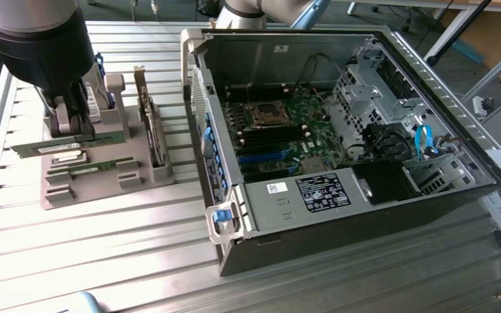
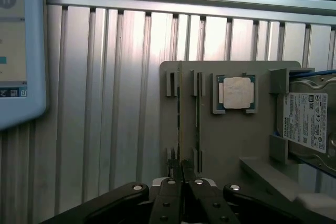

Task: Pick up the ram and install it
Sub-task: 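Pick up the ram and move it above insertion slot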

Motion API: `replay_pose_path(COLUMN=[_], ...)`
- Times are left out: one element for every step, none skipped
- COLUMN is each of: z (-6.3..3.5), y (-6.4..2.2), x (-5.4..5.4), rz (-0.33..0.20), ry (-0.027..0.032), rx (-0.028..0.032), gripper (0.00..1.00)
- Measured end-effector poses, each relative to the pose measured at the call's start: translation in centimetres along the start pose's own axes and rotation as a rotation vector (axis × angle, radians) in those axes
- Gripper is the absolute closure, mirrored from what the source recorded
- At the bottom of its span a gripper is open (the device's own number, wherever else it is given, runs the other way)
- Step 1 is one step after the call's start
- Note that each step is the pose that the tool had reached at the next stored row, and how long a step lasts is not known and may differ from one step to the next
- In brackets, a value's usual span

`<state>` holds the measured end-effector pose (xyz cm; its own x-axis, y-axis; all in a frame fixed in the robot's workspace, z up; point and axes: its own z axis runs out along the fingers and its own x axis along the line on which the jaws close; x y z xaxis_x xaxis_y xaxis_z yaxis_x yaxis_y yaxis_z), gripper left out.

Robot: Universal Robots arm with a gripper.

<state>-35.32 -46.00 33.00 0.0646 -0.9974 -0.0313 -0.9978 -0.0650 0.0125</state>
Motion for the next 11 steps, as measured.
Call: replay_pose_path(z=[-0.11,-0.29,-0.41,-0.54,-0.65,-0.77,-0.9,-1.03,-1.16,-1.31,-1.57], y=[0.0,0.0,0.0,0.01,0.01,0.01,0.01,0.01,0.02,0.02,0.02], x=[0.0,0.0,0.0,0.0,0.0,0.0,0.0,0.0,0.0,0.0,0.0], rz=[0.0,0.0,0.0,0.0,0.0,0.0,0.0,0.0,0.0,0.0,0.0], ry=[0.0,0.0,0.0,0.0,0.0001,0.0,0.0001,0.0,0.0,0.0,0.0], rx=[0.0,0.0,0.0,0.0,-0.0001,0.0,-0.0001,-0.0001,0.0,0.0,0.0], gripper=[0.88,0.88,0.88,0.88,0.88,0.88,0.88,0.88,0.88,0.88,0.88])
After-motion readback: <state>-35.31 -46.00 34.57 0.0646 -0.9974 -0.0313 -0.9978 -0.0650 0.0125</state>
